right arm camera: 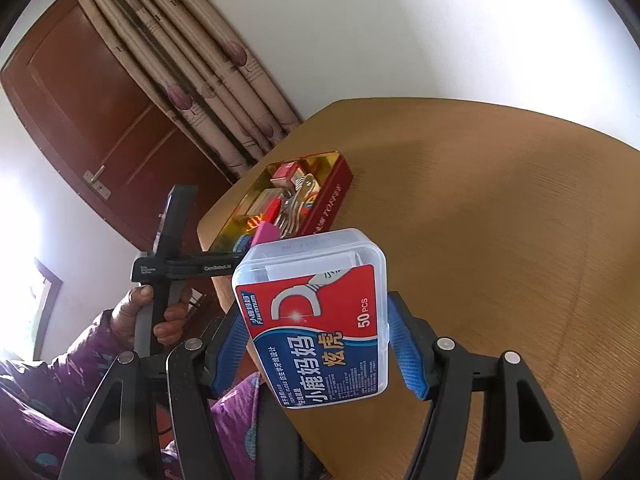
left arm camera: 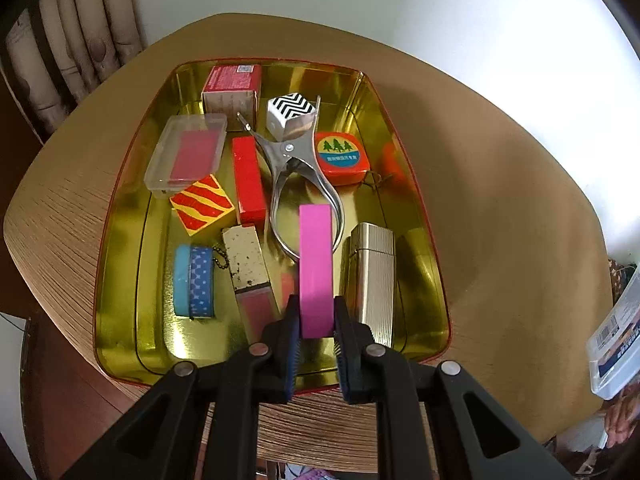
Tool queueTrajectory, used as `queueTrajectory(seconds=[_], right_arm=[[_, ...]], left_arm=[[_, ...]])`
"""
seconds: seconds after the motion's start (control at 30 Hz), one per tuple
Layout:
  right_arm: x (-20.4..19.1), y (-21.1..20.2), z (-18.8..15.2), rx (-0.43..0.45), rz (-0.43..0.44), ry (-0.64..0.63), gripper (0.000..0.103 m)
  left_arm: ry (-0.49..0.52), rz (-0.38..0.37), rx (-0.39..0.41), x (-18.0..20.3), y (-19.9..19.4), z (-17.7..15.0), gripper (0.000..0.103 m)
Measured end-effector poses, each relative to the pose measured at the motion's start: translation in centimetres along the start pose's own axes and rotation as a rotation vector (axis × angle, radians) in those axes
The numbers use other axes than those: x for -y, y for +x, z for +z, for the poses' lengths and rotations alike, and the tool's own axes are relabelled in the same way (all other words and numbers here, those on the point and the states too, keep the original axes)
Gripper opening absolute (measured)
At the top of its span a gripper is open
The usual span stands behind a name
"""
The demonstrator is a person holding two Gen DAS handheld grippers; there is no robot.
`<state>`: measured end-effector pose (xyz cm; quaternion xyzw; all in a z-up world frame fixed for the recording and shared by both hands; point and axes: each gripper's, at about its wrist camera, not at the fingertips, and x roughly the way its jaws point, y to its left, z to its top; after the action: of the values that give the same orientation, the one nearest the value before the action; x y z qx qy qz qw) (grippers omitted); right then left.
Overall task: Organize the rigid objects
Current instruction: 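Place the pink block in the tin with the left gripper while the right carries the floss box, then lower the floss box into the tin and open the right gripper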
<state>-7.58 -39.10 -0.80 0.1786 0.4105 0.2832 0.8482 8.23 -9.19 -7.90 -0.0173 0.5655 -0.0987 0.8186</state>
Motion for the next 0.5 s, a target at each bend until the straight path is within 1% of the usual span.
queueTrajectory(seconds=[0.17,0.27,0.37,0.43,0.47,0.5], right_arm=[[-1.4,1.2,0.6,-0.012,0.009,-0.008,0.063],[-2.4,2.0,1.5,-0.02,0.024,-0.029,0.063],[-4.2,3.1,2.9,-0.022,0.04,-0.069,0.063],[-5.3,4.1,4.1,-0.023,0.054,-0.086,0.063],[-5.8,4.8,4.9,-0.027,0.07,-0.093,0.063],[-6.3,5.7,5.8,-0.033,0.082,-0.098,0.063]], left_arm=[[-0.023,0.003,0.029,-0.6,-1.0,-0.8,0.018],[-0.048,0.008,0.049,-1.2,-2.1,-1.1,0.024],[-0.078,0.014,0.098,-1.9,-3.5,-1.7,0.03],[-0.093,0.02,0.121,-2.3,-4.3,-2.1,0.037],[-0.104,0.034,0.148,-2.6,-5.0,-2.5,0.04],[-0.108,0.05,0.172,-2.7,-5.6,-2.9,0.046]])
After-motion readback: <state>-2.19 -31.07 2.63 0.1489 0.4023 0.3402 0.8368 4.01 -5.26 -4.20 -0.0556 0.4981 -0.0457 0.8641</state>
